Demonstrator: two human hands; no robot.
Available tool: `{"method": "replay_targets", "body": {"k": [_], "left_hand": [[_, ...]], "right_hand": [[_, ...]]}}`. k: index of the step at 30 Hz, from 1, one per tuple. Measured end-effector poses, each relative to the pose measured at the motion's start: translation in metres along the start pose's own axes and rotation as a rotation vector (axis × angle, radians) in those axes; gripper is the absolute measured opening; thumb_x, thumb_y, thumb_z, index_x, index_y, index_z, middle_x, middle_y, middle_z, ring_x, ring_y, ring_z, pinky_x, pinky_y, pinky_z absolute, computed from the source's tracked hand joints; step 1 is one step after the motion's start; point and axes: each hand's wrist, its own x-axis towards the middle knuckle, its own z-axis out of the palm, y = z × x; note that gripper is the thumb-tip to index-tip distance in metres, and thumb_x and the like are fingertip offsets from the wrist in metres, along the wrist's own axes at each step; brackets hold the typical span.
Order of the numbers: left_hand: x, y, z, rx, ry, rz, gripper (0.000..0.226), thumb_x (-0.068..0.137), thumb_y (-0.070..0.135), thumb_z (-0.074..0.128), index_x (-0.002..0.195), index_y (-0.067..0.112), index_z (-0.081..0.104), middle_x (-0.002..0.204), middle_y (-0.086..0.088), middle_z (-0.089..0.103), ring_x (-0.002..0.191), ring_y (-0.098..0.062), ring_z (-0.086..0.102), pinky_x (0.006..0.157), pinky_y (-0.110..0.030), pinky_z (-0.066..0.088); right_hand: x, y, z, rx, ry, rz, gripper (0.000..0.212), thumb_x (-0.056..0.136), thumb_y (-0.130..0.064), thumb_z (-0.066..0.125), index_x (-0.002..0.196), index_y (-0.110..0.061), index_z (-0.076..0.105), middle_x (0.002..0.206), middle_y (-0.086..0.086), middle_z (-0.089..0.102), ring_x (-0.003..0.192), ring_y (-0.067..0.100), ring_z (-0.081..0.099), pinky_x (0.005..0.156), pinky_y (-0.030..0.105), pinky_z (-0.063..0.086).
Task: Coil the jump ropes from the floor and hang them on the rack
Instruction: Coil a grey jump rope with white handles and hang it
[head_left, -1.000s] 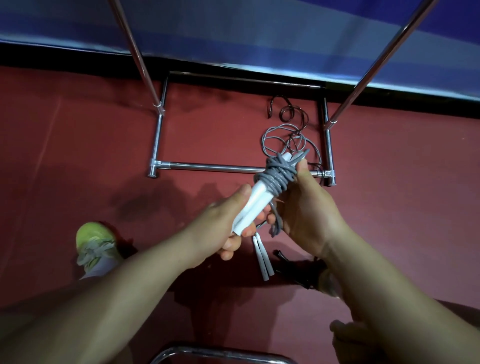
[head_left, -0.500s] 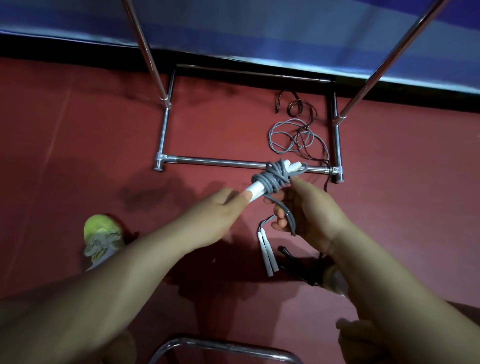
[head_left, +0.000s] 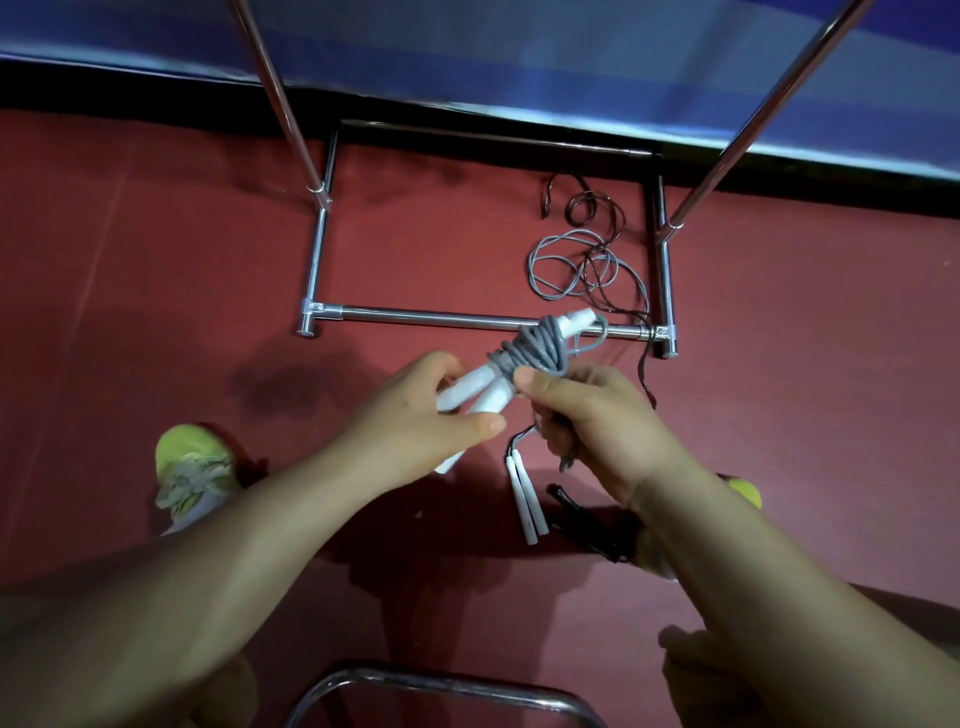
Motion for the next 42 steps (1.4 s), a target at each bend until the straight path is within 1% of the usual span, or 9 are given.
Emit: {"method": "replay_targets", "body": {"k": [3, 6, 11, 14, 18, 24, 30, 35, 42], "left_hand": [[0.000, 0.001, -0.004, -0.111, -0.112, 0.004, 0.043, 0.058, 0.047, 0.076, 0.091, 0.026, 0.058, 0.092, 0.002, 0.066, 0.082, -0.014, 0.063, 0.071, -0.035, 0.050], [-0.003, 0.001, -0.009, -0.369, -0.341, 0.007, 0.045, 0.056, 0.043, 0.074, 0.091, 0.018, 0.063, 0.075, 0.000, 0.070, 0.073, -0.013, 0.067, 0.070, -0.036, 0.054], [-0.006, -0.007, -0.021, -0.765, -1.011, -0.069, 0.062, 0.066, 0.066, 0.070, 0.095, 0.012, 0.072, 0.095, -0.016, 0.071, 0.096, -0.034, 0.067, 0.085, -0.042, 0.054], [-0.004, -0.005, -0.020, -0.977, -1.163, -0.072, 0.063, 0.076, 0.067, 0.058, 0.096, 0.008, 0.068, 0.081, -0.011, 0.067, 0.076, -0.030, 0.068, 0.073, -0.038, 0.055], [-0.005, 0.000, -0.016, -0.888, -0.858, -0.153, 0.061, 0.076, 0.071, 0.038, 0.077, 0.015, 0.062, 0.059, -0.002, 0.050, 0.046, -0.016, 0.049, 0.049, -0.026, 0.046], [-0.001, -0.001, 0.003, -0.415, -0.317, -0.072, 0.060, 0.075, 0.065, 0.028, 0.074, 0.012, 0.056, 0.049, 0.002, 0.048, 0.039, -0.015, 0.043, 0.041, -0.021, 0.031], [-0.001, 0.002, 0.002, -0.275, -0.182, -0.053, 0.055, 0.095, 0.056, 0.033, 0.077, 0.010, 0.056, 0.055, -0.001, 0.049, 0.040, -0.011, 0.044, 0.040, -0.015, 0.035], [0.002, -0.007, -0.004, 0.110, 0.018, -0.025, 0.054, 0.088, 0.065, 0.037, 0.081, 0.015, 0.057, 0.072, 0.000, 0.060, 0.069, -0.023, 0.057, 0.071, -0.037, 0.047], [0.002, -0.006, -0.009, 0.230, 0.039, -0.024, 0.037, 0.078, 0.055, 0.062, 0.087, 0.021, 0.055, 0.076, 0.003, 0.055, 0.070, -0.017, 0.052, 0.058, -0.031, 0.032]], "right_hand": [[-0.004, -0.007, 0.000, -0.097, -0.092, -0.192, 0.030, 0.087, -0.016, 0.064, 0.060, -0.028, 0.067, 0.047, -0.004, 0.038, 0.046, 0.012, 0.030, 0.047, 0.026, 0.024], [-0.005, -0.010, -0.003, 0.014, -0.206, -0.242, 0.018, 0.082, -0.020, 0.061, 0.069, -0.029, 0.070, 0.051, -0.005, 0.039, 0.047, 0.011, 0.032, 0.047, 0.026, 0.029], [-0.005, -0.009, -0.010, 0.215, -0.463, -0.220, 0.004, 0.075, -0.025, 0.065, 0.073, -0.022, 0.067, 0.054, -0.006, 0.041, 0.048, 0.009, 0.033, 0.048, 0.023, 0.028], [-0.003, -0.009, -0.015, 0.320, -0.537, -0.196, 0.017, 0.072, -0.036, 0.076, 0.073, -0.022, 0.066, 0.058, -0.007, 0.039, 0.048, 0.006, 0.032, 0.046, 0.019, 0.026], [0.002, -0.008, -0.015, 0.183, -0.336, -0.149, 0.025, 0.084, -0.028, 0.064, 0.068, -0.016, 0.048, 0.055, -0.007, 0.036, 0.041, 0.003, 0.026, 0.040, 0.013, 0.023], [0.005, 0.005, -0.005, -0.210, -0.020, -0.047, 0.031, 0.098, -0.030, 0.051, 0.070, -0.015, 0.049, 0.056, -0.003, 0.039, 0.041, 0.006, 0.027, 0.040, 0.020, 0.024], [0.003, 0.000, -0.001, -0.183, 0.022, 0.032, 0.039, 0.098, -0.030, 0.050, 0.088, 0.007, 0.057, 0.056, -0.002, 0.037, 0.040, 0.008, 0.026, 0.039, 0.019, 0.022], [0.004, 0.002, -0.001, -0.306, 0.068, 0.092, 0.039, 0.092, -0.040, 0.058, 0.078, -0.004, 0.063, 0.054, 0.000, 0.052, 0.045, 0.014, 0.049, 0.054, 0.029, 0.043], [-0.003, -0.003, 0.005, -0.025, -0.080, 0.222, 0.029, 0.095, -0.037, 0.051, 0.101, -0.010, 0.060, 0.078, 0.007, 0.061, 0.053, 0.016, 0.063, 0.052, 0.026, 0.052]]}}
